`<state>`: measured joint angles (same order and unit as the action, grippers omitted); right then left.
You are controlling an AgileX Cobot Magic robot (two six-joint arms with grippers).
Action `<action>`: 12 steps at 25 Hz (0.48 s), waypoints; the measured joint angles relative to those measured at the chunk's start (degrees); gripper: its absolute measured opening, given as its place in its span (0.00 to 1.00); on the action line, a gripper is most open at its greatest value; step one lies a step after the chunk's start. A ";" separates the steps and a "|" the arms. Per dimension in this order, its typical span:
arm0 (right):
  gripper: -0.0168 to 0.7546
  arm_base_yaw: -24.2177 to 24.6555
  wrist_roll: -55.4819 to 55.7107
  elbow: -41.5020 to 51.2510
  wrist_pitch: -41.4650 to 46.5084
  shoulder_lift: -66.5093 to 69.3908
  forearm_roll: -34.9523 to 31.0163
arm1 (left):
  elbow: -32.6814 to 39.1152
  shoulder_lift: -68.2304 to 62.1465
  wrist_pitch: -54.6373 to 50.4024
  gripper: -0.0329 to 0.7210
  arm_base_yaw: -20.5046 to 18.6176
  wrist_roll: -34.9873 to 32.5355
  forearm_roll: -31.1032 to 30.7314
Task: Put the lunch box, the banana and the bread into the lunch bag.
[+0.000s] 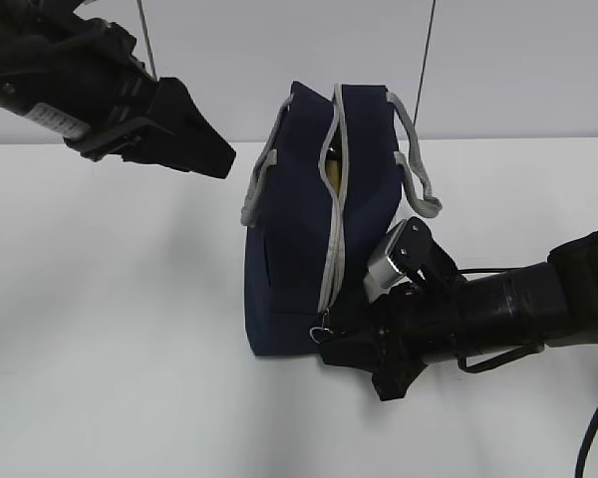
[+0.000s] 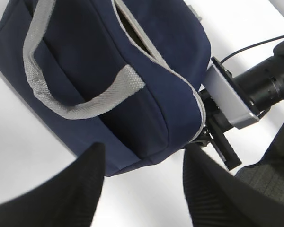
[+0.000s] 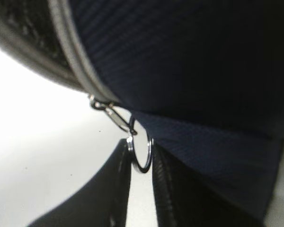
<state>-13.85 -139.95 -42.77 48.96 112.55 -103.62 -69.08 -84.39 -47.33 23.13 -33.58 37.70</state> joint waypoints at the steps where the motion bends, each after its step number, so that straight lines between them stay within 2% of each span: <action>1: 0.17 0.00 0.00 -0.10 0.10 0.00 0.00 | 0.00 0.00 0.00 0.55 0.00 0.00 -0.07; 5: 0.15 0.00 0.00 -0.22 0.10 0.00 -0.09 | 0.00 0.00 0.00 0.55 0.00 0.00 -0.07; 9: 0.03 0.00 2.10 -0.22 0.10 0.00 0.61 | 0.00 0.00 -0.26 0.55 0.00 0.00 -0.12; 12: 0.00 0.00 5.07 -0.22 0.10 -0.12 2.99 | 0.00 0.00 -0.39 0.55 0.00 0.00 -0.12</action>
<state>-13.85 -134.88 -42.99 49.07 112.43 -100.63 -69.08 -84.39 -47.72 23.13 -33.58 37.58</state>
